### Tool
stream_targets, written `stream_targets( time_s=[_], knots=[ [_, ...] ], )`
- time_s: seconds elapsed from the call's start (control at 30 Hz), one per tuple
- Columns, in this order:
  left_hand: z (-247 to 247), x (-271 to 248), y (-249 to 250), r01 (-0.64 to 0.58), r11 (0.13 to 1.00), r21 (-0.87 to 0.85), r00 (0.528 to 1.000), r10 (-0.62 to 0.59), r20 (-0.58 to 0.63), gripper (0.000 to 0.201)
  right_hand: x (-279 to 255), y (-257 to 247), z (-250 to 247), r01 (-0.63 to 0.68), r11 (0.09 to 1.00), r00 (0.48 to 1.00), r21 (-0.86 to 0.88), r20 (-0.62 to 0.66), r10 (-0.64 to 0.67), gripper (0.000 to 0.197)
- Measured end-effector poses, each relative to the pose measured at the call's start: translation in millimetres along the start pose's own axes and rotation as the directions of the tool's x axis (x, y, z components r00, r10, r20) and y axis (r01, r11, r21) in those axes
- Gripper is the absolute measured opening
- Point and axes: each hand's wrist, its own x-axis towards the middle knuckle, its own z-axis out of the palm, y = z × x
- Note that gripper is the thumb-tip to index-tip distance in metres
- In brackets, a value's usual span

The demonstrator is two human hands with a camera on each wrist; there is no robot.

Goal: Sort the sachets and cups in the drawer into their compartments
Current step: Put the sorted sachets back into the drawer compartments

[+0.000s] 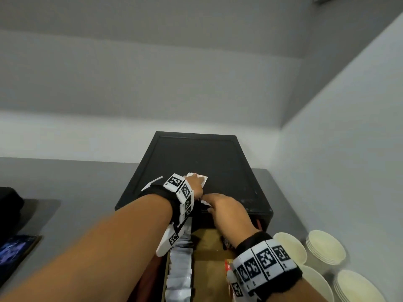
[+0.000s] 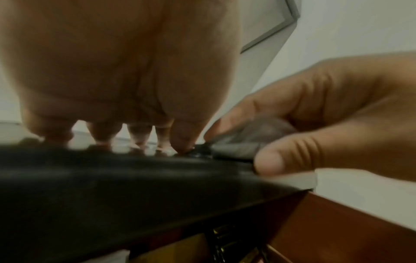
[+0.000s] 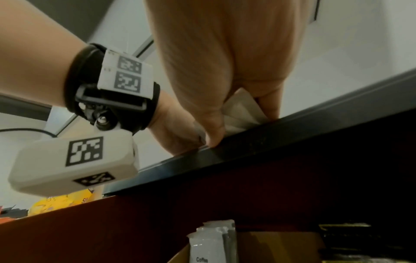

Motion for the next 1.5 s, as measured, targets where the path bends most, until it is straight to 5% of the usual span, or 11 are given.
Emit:
stream_targets(
  time_s=[0.1, 0.2, 0.43, 0.57, 0.7, 0.87, 1.0, 1.17, 1.3, 1.4, 1.5],
  knots=[
    [-0.3, -4.5, -2.0, -0.03, 0.999, 0.013, 0.999, 0.03, 0.015, 0.038, -1.8, 9.6, -3.8, -0.084, 0.995, 0.995, 0.05, -0.058, 0.087, 0.037],
    [-4.4, -15.3, -5.7, -0.043, 0.999, 0.011, 0.999, 0.043, 0.013, 0.045, -4.3, 17.1, -9.4, -0.226, 0.924, 0.953, 0.309, -0.125, 0.275, 0.03],
    [1.5, -32.6, -20.6, -0.165, 0.984, -0.074, 0.977, 0.153, -0.146, 0.034, -18.6, 6.1, -10.8, -0.311, 0.52, 0.843, 0.796, -0.022, 0.538, 0.017],
    [5.2, -42.0, -22.3, -0.172, 0.981, 0.091, 0.974, 0.183, -0.134, 0.027, -27.3, -3.5, -6.4, -0.314, 0.295, 0.809, 0.902, 0.091, 0.581, 0.016],
    [14.5, -51.5, -21.9, -0.167, 0.98, 0.109, 0.948, 0.189, -0.255, 0.028, -39.7, -10.3, -7.5, -0.3, 0.179, 0.805, 0.937, 0.148, 0.575, 0.015],
    [25.0, -71.9, -18.8, -0.267, 0.922, -0.279, 0.849, 0.088, -0.521, 0.019, -53.4, -13.6, -4.2, -0.323, 0.209, 0.79, 0.923, 0.141, 0.597, 0.013],
    [37.5, -100.0, -12.0, -0.288, 0.7, -0.654, 0.872, -0.091, -0.482, 0.023, -63.4, -17.7, -0.6, -0.329, 0.247, 0.799, 0.911, 0.129, 0.587, 0.008],
    [61.2, -135.2, -10.3, -0.359, 0.57, -0.739, 0.903, 0.012, -0.43, 0.021, -71.6, -27.3, 3.7, -0.377, 0.303, 0.837, 0.875, 0.181, 0.517, 0.009],
    [73.9, -150.0, -17.5, -0.37, 0.352, -0.86, 0.928, 0.183, -0.324, 0.015, -71.5, -37.8, 3.3, -0.427, 0.271, 0.856, 0.863, 0.288, 0.43, 0.011],
    [72.7, -158.8, -22.9, -0.402, 0.385, -0.831, 0.913, 0.24, -0.33, 0.04, -71.4, -45.5, 2.0, -0.464, 0.251, 0.85, 0.849, 0.348, 0.395, 0.014],
    [68.4, -165.7, -22.3, -0.4, 0.561, -0.725, 0.913, 0.182, -0.364, 0.034, -74.8, -54.3, -0.8, -0.468, 0.21, 0.851, 0.858, 0.374, 0.37, 0.025]
  ],
)
